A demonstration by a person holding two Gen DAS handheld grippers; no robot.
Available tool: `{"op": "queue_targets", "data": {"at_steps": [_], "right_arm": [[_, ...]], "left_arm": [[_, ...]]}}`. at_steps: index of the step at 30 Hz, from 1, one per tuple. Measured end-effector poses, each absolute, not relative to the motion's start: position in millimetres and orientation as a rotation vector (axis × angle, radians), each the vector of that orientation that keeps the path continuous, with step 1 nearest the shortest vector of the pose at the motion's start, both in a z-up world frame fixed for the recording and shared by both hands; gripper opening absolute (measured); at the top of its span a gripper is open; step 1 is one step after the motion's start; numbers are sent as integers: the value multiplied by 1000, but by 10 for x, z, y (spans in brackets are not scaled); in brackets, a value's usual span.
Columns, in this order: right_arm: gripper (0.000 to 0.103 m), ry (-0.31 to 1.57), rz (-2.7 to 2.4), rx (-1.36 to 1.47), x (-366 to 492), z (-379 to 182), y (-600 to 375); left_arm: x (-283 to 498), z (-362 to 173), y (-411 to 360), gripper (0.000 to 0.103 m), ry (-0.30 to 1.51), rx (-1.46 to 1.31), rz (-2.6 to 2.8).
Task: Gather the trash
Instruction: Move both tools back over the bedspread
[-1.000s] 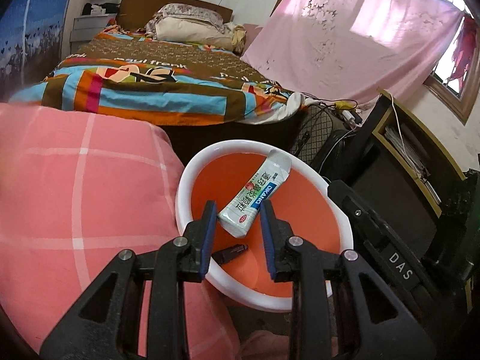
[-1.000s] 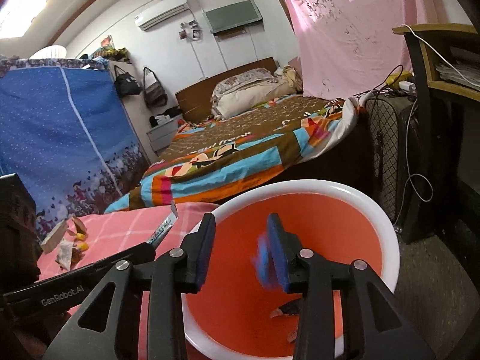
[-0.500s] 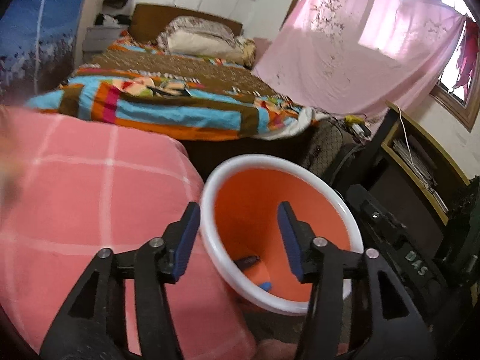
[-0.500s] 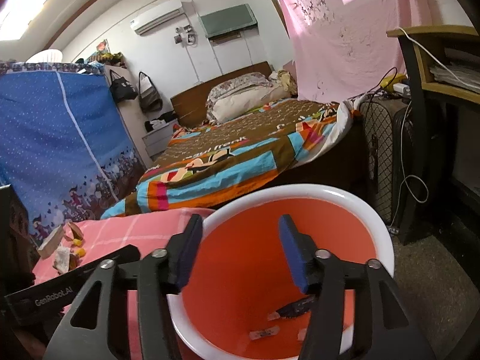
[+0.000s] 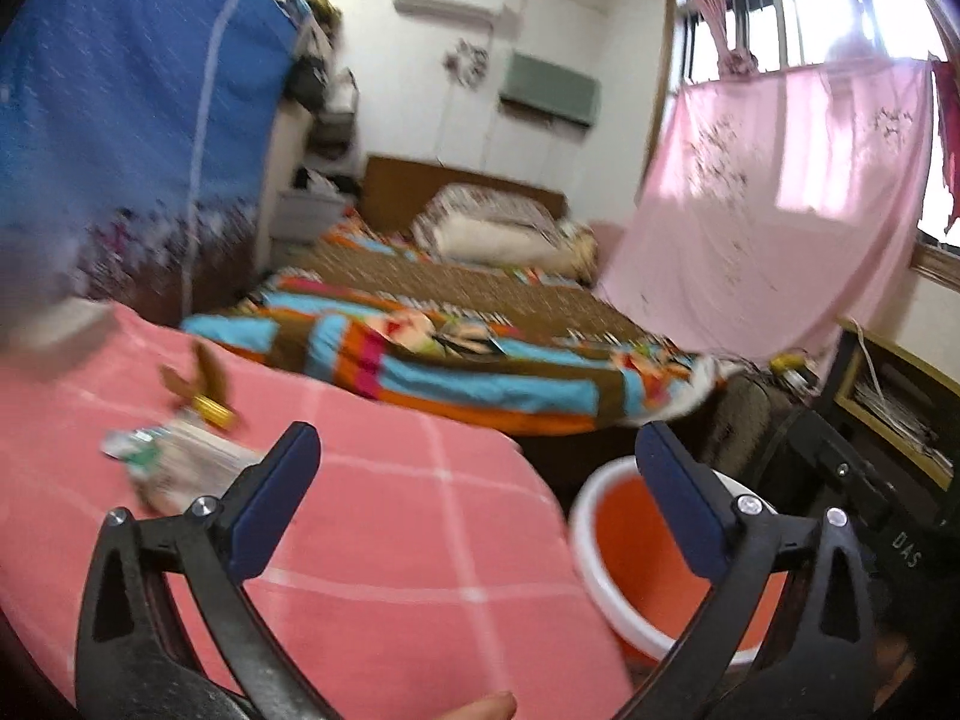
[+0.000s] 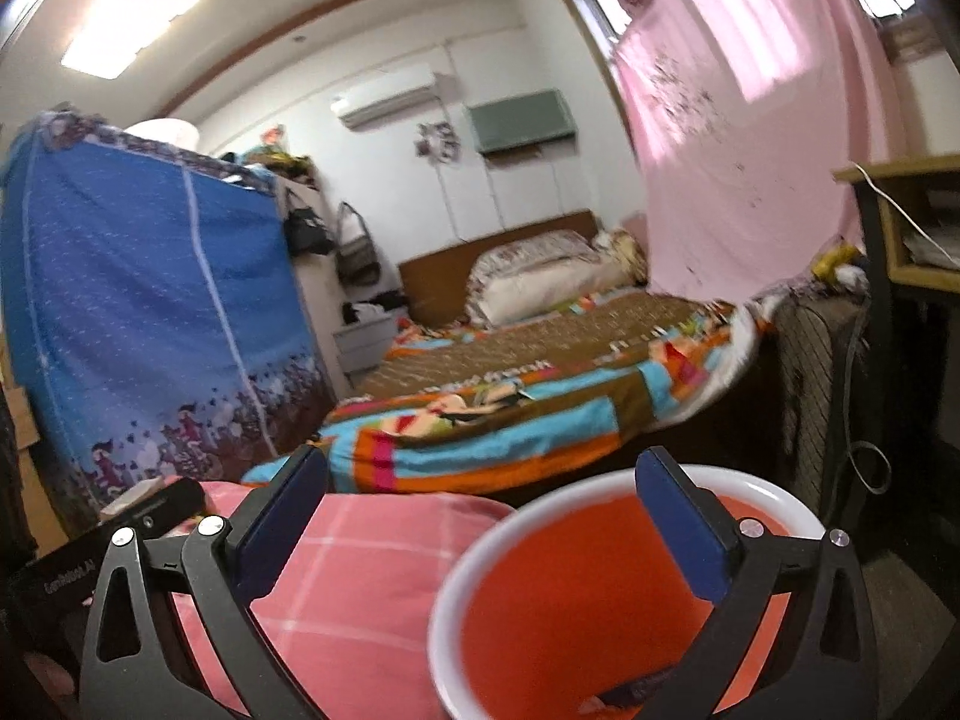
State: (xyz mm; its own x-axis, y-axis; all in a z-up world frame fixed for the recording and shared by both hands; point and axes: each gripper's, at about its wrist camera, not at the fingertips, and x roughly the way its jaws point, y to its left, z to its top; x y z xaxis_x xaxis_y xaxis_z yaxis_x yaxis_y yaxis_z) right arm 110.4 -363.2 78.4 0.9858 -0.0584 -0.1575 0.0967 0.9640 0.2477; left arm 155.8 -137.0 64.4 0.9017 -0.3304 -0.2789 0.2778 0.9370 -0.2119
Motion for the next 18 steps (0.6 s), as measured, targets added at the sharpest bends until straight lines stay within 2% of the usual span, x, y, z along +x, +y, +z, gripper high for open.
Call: {"op": "queue_targets", "data": {"at_steps": [11,18], "right_arm": [[103,-16,66,164,1159,920,-2925],[103,-35,143,122,1287,887,-2547]], "left_arm": [[1432,727,-570,103,182,-171,-137],[1443,714,-62,103,133,-118,-39]]}}
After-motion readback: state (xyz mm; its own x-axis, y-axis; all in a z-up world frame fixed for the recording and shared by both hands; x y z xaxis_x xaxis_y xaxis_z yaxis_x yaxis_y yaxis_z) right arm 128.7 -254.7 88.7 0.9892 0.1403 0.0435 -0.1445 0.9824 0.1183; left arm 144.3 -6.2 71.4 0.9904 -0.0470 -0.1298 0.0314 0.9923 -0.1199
